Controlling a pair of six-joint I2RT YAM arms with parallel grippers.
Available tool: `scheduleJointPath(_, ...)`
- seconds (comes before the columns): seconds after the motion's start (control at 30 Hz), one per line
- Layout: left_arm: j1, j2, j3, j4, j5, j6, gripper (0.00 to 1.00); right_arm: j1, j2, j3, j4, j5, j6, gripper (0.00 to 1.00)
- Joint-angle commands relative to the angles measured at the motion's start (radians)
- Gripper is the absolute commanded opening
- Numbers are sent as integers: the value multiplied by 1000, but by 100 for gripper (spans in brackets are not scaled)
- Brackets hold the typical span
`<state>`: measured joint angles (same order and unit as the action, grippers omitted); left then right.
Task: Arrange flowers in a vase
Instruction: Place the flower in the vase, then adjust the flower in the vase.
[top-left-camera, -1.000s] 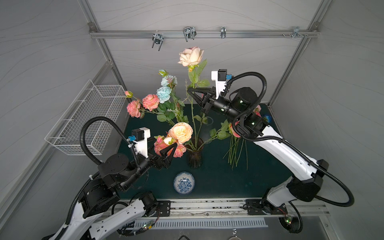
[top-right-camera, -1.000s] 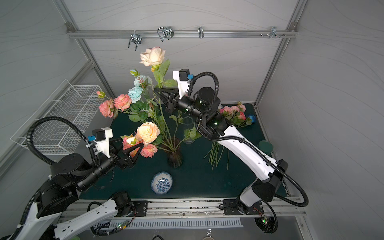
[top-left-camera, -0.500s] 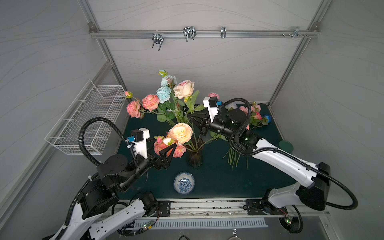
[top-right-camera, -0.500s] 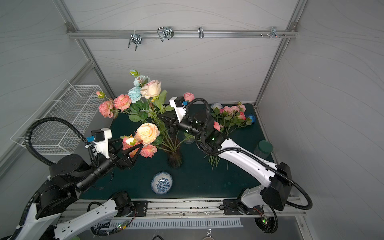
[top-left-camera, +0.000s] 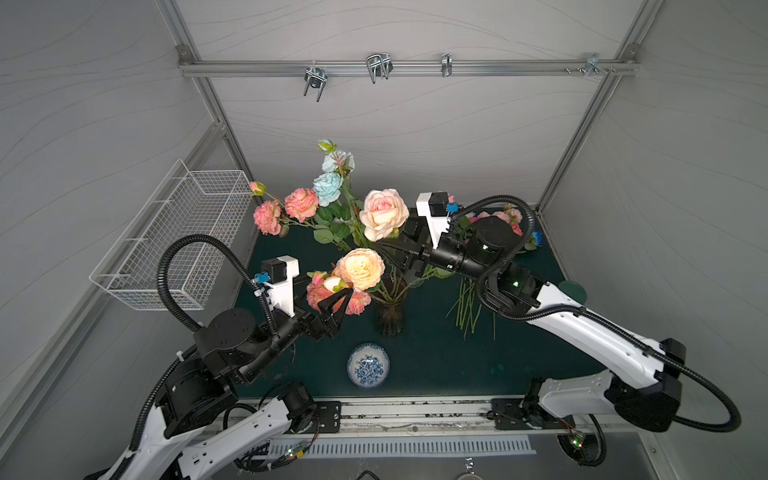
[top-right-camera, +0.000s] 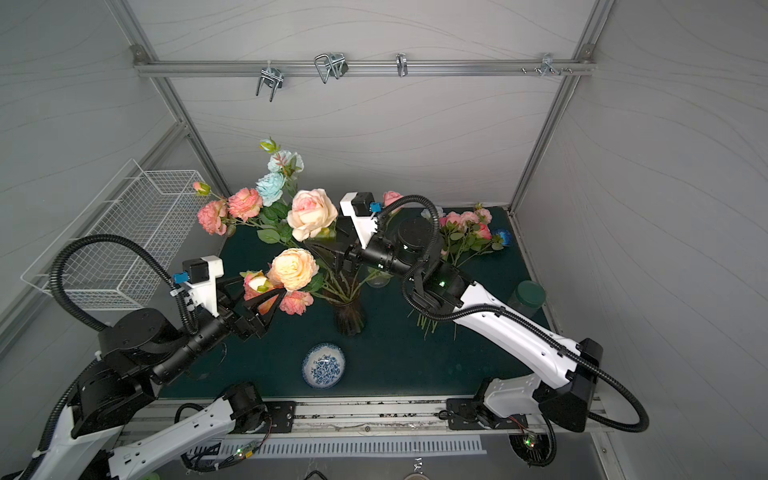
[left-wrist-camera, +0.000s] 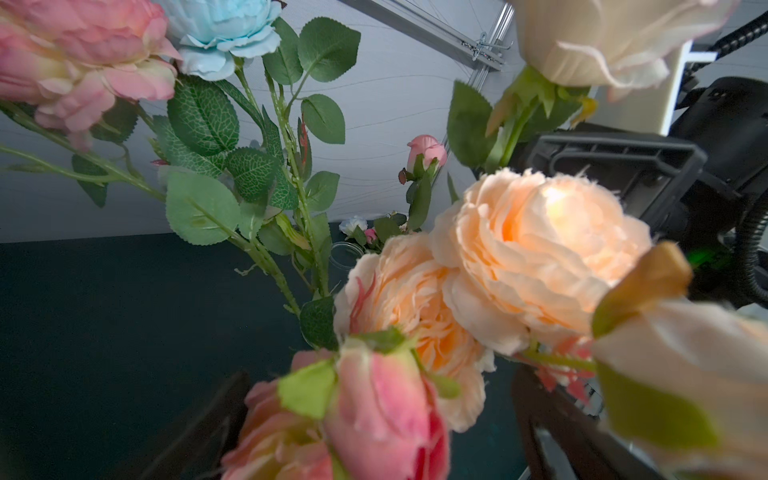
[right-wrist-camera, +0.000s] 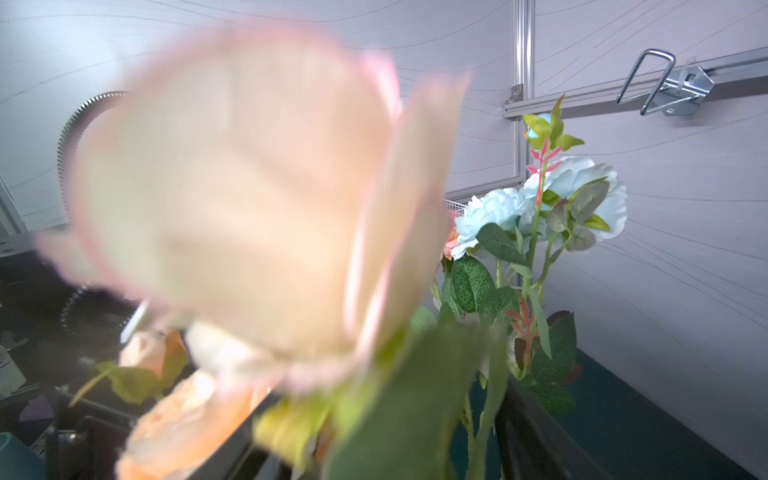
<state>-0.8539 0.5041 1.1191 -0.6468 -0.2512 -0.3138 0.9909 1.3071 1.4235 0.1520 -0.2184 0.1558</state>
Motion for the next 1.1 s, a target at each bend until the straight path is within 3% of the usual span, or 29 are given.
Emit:
scheduleJointPath(0.0,-4,6,20,18,-11,5,99,6,-27,112,-146,27,-25,72)
scheduleJointPath(0.1,-4,10,19,22,-9,4,99,6,7,183,-251,39,-40,55)
scheduleJointPath(0.23,-4,13,18,25,-11,3,100,6,30,187,-297,48,-43,61)
scheduleJointPath(0.37,-4,12,18,25,-7,-1,99,10,34,181,-328,58,-46,42)
scheduleJointPath(0.47,-4,13,20,25,-7,-2,100,39,27,167,-356,112,-88,39)
scheduleJointPath(0.53,-4,13,21,30,-2,-2,99,51,2,146,-344,128,-103,45)
scheduleJointPath(0.63,-4,17,36,31,2,4,99,62,-38,154,-349,109,-120,63)
scheduleJointPath(0.7,-4,20,45,35,7,8,99,70,-62,187,-379,75,-141,69)
scheduleJointPath(0.93,-4,39,81,44,18,23,99,74,-240,144,-407,-30,-147,77)
scheduleJointPath(1.07,-5,36,88,41,15,27,99,74,-399,-24,-388,46,-137,80)
